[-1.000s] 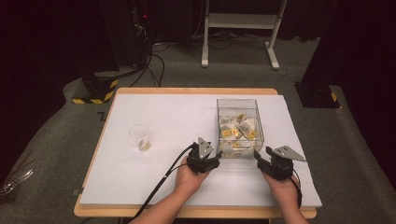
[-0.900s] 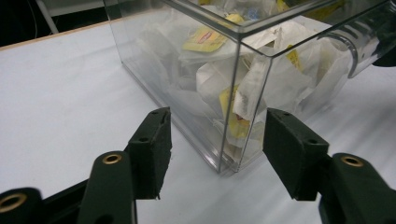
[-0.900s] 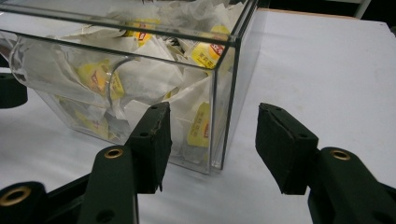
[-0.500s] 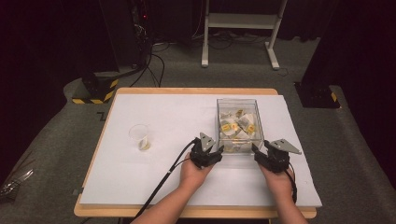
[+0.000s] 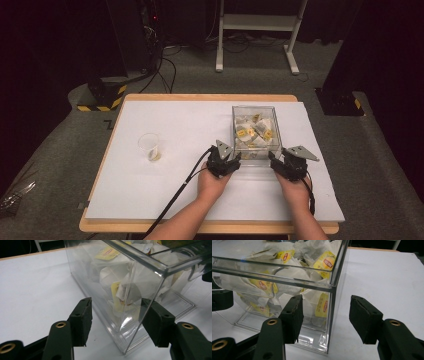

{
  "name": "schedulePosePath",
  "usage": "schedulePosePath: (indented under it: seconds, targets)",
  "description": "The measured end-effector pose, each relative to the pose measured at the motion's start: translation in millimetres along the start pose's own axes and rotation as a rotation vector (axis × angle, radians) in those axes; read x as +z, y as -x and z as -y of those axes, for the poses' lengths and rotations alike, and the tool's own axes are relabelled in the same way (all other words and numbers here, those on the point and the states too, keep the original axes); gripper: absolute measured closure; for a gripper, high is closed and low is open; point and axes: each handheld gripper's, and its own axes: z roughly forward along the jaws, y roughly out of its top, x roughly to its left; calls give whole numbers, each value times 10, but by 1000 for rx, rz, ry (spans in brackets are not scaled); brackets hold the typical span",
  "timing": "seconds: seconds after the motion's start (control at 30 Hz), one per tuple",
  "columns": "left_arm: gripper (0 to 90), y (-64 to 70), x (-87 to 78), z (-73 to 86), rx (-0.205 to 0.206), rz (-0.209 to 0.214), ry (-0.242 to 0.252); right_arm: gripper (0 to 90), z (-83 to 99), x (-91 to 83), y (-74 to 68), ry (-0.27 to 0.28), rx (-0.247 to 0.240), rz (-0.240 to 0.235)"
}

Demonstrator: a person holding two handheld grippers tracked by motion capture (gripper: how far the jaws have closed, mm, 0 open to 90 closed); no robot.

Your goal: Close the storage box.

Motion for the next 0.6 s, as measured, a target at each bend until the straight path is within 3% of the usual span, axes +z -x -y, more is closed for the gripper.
schedulePosePath:
  seconds: [0.2, 0.23, 0.27, 0.3, 0.33, 0.37, 0.4, 0.5, 0.6]
  targets:
    - [424, 20, -53, 14, 37, 13, -22, 455, 18, -5, -21, 0, -2, -2]
    - [419, -50, -134, 9, 130, 24, -88, 455, 33, -20, -19, 0, -6, -6]
    - [420, -7, -126, 34, 51, 34, -28, 455, 50, -40, -22, -5, -4, -9]
    - [420, 4, -142, 47, 0, 32, 1, 457, 70, -58, -21, -5, -11, -11]
    - [423, -70, -219, 46, 66, 49, -46, 457, 93, -76, -19, -8, -18, -12]
    - [425, -15, -205, 59, -63, 56, 40, 459, 118, -95, -19, -12, -18, -12]
    - [425, -151, -325, 54, 68, 66, -59, 460, 145, -110, -11, -16, -23, -13]
    - [424, -307, -491, 78, 78, 77, -103, 461, 232, -152, 18, -34, -28, -14]
    - [418, -484, -673, 94, 124, 70, -141, 461, 330, -200, 68, -67, -43, -8]
